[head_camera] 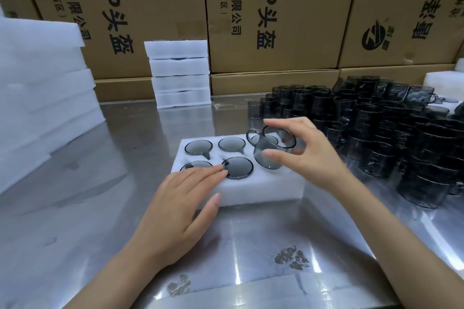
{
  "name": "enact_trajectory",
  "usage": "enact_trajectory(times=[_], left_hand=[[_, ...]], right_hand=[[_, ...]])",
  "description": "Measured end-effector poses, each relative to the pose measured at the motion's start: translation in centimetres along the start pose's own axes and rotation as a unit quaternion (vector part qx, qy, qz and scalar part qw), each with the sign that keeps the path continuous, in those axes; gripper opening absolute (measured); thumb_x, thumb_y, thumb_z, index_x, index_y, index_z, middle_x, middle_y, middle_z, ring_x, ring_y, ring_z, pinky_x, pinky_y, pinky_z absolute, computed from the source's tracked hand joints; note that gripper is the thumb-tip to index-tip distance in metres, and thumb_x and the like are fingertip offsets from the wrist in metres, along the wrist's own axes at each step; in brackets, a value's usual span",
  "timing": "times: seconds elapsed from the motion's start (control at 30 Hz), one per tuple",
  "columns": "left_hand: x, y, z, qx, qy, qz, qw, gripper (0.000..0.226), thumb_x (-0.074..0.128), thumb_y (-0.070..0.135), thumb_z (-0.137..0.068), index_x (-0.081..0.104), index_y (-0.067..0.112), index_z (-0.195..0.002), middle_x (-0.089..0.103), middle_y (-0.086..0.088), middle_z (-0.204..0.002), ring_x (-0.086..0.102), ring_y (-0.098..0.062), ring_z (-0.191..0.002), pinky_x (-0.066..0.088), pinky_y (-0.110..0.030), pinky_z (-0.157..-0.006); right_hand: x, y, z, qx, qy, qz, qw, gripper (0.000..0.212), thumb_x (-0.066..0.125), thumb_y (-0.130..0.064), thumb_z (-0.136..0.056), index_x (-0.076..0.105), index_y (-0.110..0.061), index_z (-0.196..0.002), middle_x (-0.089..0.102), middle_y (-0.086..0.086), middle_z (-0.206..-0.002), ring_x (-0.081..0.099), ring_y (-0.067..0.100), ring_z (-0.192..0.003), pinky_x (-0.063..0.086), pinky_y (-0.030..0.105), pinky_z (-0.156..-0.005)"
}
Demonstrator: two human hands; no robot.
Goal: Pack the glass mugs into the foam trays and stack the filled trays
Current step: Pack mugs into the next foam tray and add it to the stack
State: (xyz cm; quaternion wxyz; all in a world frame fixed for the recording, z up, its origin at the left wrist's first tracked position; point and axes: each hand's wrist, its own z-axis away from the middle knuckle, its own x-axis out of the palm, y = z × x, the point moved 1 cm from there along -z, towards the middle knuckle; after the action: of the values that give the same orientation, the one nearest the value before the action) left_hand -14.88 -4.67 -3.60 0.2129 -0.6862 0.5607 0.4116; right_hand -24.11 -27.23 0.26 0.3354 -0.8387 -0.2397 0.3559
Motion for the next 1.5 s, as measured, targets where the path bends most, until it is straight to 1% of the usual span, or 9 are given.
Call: enact_trajectory(times=[0.1,0.2,0.3,0.43,0.77,0.87,1.07,1.3,1.5], left_hand=[[0.1,0.0,0.0,-0.001,0.003,-0.003,1.0,0.045,0.032,0.037,-0.095,0.057,0.022,-0.129,0.052,0.014,-0.135,0.048,-0.007,-0.121,0.028,-0.022,-0.1],[0.1,0.0,0.0,0.001,0.002,-0.009,1.0,0.045,0.033,0.036,-0.095,0.057,0.021,-0.129,0.052,0.014,-0.135,0.048,-0.007,-0.121,0.028,-0.022,-0.1],[0.1,0.0,0.0,0.002,0.005,-0.01,1.0,0.044,0.034,0.036,-0.094,0.058,0.021,-0.129,0.052,0.013,-0.135,0.047,-0.007,-0.121,0.029,-0.023,-0.099],[0.1,-0.1,0.0,0.003,0.005,-0.012,1.0,0.044,0.034,0.036,-0.094,0.057,0.021,-0.129,0.052,0.013,-0.135,0.047,-0.007,-0.121,0.029,-0.022,-0.098],[0.2,0.4,0.2,0.004,0.01,-0.037,0.999,0.046,0.035,0.035,-0.093,0.052,0.022,-0.134,0.048,0.014,-0.138,0.044,-0.008,-0.126,0.02,-0.036,-0.111],[0.3,1.0,-0.2,0.031,0.012,-0.059,0.998,0.047,0.037,0.035,-0.092,0.053,0.019,-0.134,0.048,0.01,-0.14,0.043,-0.01,-0.128,0.02,-0.038,-0.112],[1.8,3.7,-2.6,0.064,-0.003,-0.098,0.993,0.055,0.034,0.042,-0.093,0.045,0.014,-0.14,0.041,0.003,-0.147,0.038,-0.017,-0.136,0.024,-0.043,-0.113],[3.2,4.3,-4.1,0.052,-0.035,-0.098,0.993,0.052,0.034,0.042,-0.091,0.062,0.013,-0.125,0.058,0.0,-0.132,0.052,-0.021,-0.125,0.031,-0.046,-0.106],[3.2,4.2,-3.9,0.048,-0.062,-0.098,0.992,0.054,0.033,0.043,-0.092,0.058,0.014,-0.129,0.055,0.001,-0.136,0.053,-0.018,-0.124,0.031,-0.047,-0.108]], right_hand=[[0.7,0.3,0.3,-0.006,0.061,0.052,0.997,0.052,0.081,-0.034,-0.068,0.061,-0.041,-0.116,0.044,-0.015,-0.103,0.049,-0.003,-0.093,0.047,0.023,-0.079],[0.8,0.3,0.5,-0.009,0.069,0.11,0.991,0.05,0.078,-0.045,-0.066,0.061,-0.044,-0.113,0.043,-0.019,-0.101,0.049,-0.003,-0.093,0.044,0.019,-0.073],[0.7,0.2,0.8,-0.009,0.069,0.139,0.988,0.044,0.074,-0.047,-0.063,0.064,-0.044,-0.105,0.045,-0.018,-0.096,0.05,-0.003,-0.087,0.041,0.016,-0.067],[1.0,0.0,1.1,-0.008,0.065,0.169,0.983,0.041,0.073,-0.047,-0.062,0.065,-0.041,-0.102,0.042,-0.016,-0.092,0.051,0.003,-0.081,0.046,0.023,-0.066],[0.1,0.9,1.9,-0.017,0.047,0.202,0.978,0.062,0.05,-0.074,-0.072,0.054,-0.042,-0.124,0.042,-0.024,-0.106,0.048,-0.003,-0.095,0.045,0.03,-0.077],[-0.5,1.1,2.4,-0.039,0.053,0.195,0.979,0.053,0.041,-0.063,-0.084,0.05,-0.039,-0.13,0.045,-0.028,-0.118,0.045,-0.004,-0.11,0.043,0.029,-0.088],[-0.3,1.1,3.4,-0.058,-0.052,0.254,0.964,0.056,0.032,-0.044,-0.091,0.036,-0.027,-0.145,0.032,-0.018,-0.149,0.027,0.0,-0.137,0.023,0.027,-0.114],[-0.2,1.2,3.6,-0.023,-0.09,0.313,0.945,0.041,0.036,-0.03,-0.099,0.046,-0.031,-0.138,0.038,-0.019,-0.146,0.029,-0.001,-0.136,0.02,0.021,-0.111],[0.3,1.5,4.0,-0.01,-0.063,0.282,0.957,0.042,0.038,-0.036,-0.096,0.047,-0.033,-0.137,0.04,-0.023,-0.143,0.029,-0.005,-0.133,0.018,0.012,-0.106]])
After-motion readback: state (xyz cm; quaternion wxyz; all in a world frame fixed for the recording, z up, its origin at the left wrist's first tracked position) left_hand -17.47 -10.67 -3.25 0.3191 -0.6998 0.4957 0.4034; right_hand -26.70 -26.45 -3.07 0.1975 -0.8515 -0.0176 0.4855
